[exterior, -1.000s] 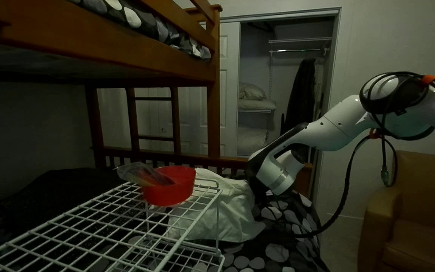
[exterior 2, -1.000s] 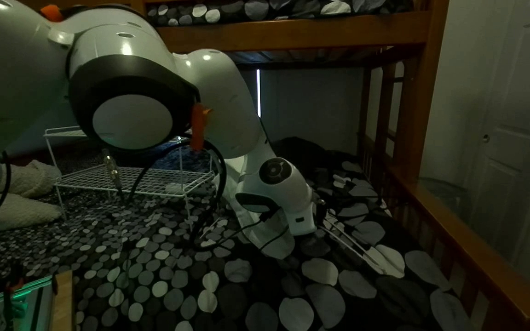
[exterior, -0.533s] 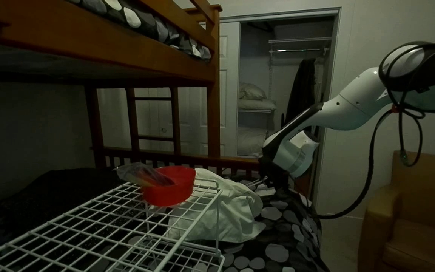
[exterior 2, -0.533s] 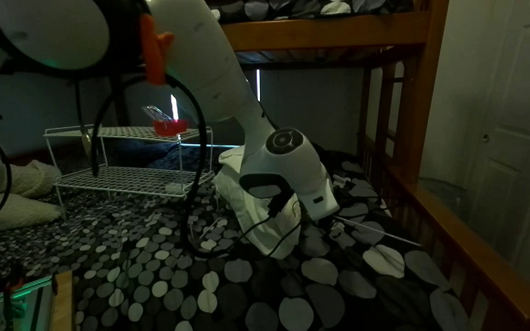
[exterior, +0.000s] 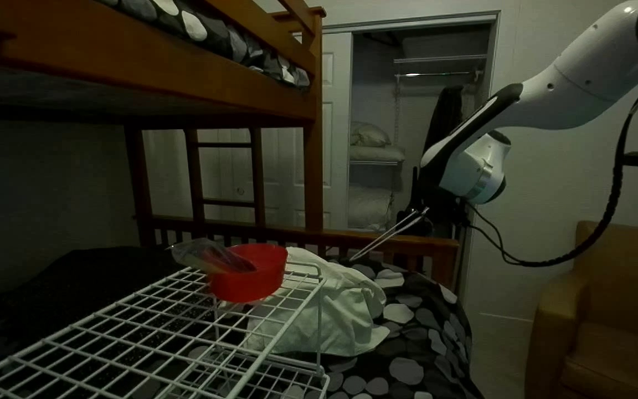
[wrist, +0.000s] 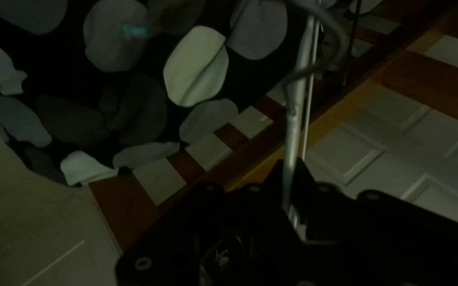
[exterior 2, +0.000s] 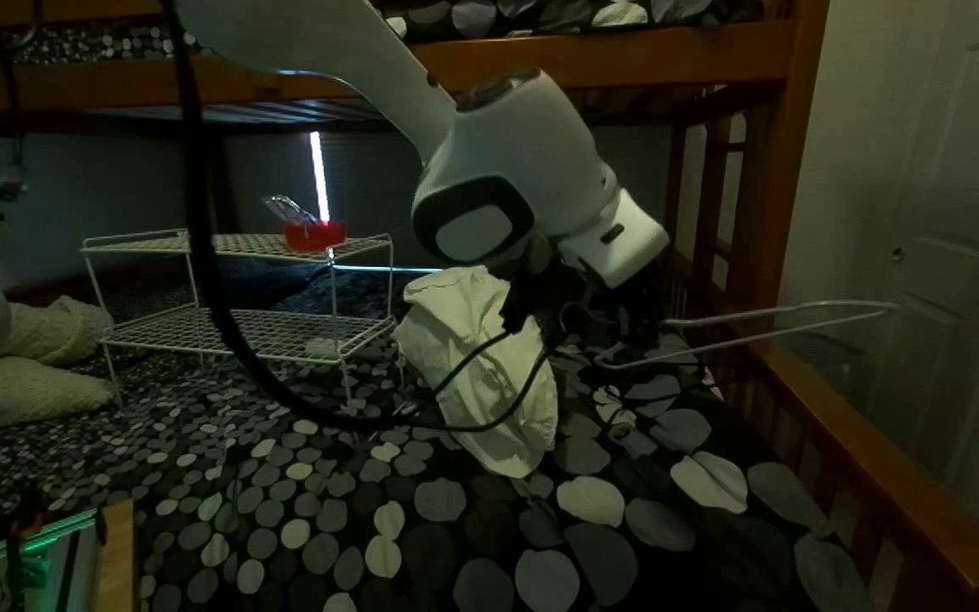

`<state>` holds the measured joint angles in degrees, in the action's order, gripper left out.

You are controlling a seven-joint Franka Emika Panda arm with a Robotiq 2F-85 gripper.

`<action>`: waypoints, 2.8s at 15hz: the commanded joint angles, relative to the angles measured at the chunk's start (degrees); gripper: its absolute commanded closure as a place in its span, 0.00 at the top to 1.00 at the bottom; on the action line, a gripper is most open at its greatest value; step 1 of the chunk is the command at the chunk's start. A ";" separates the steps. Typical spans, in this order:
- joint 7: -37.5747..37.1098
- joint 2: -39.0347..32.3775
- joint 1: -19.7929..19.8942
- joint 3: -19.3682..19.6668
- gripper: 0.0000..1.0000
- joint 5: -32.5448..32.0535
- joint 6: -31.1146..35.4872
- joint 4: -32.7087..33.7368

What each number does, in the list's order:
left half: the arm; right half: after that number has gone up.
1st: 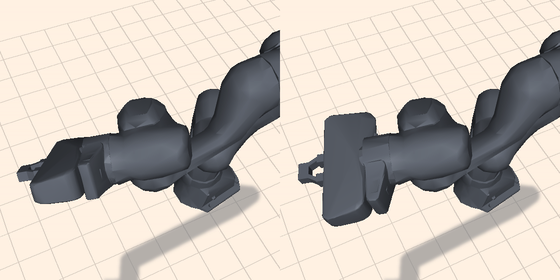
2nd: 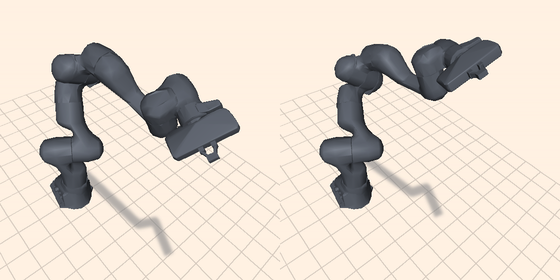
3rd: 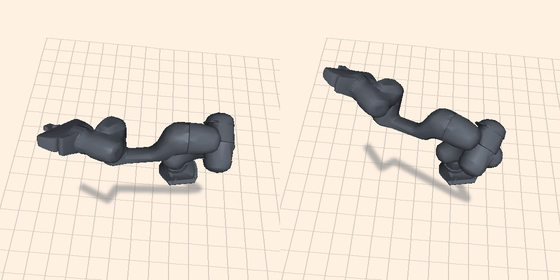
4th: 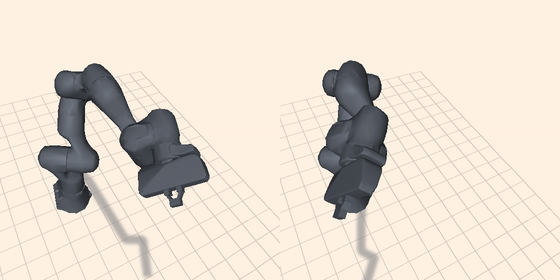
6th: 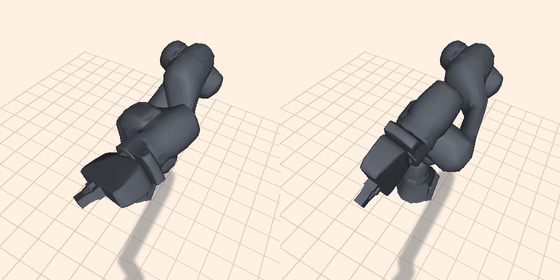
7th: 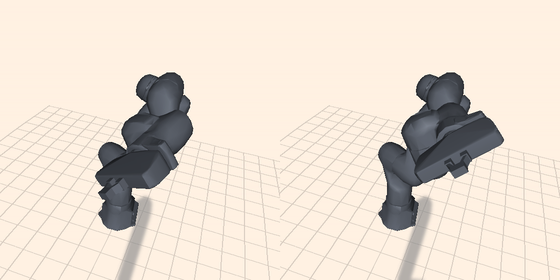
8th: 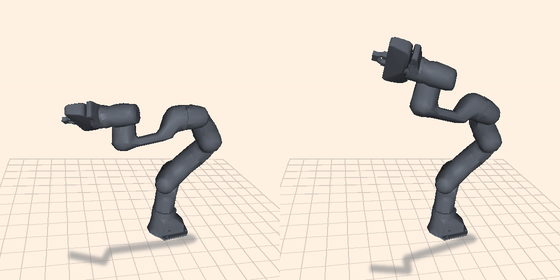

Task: Pick up the white coat hanger and put it on the top shelf of the white racks

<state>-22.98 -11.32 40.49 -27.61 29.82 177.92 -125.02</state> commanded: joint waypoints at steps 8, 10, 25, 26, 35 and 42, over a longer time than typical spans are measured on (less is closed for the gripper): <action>10.13 23.47 -10.50 14.60 0.01 26.06 -41.13 2.55; 13.77 24.88 -18.43 22.60 0.01 29.74 -46.78 1.64; 25.56 20.18 -35.56 30.16 0.05 37.50 -72.25 5.24; 25.56 20.17 -35.53 30.23 0.05 37.50 -72.25 5.24; 44.30 16.28 -39.36 29.02 0.01 38.29 -89.22 9.45; 57.73 10.36 -42.15 26.18 0.01 38.75 -101.05 15.65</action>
<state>30.55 2.45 -0.27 -0.26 68.42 81.25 -113.06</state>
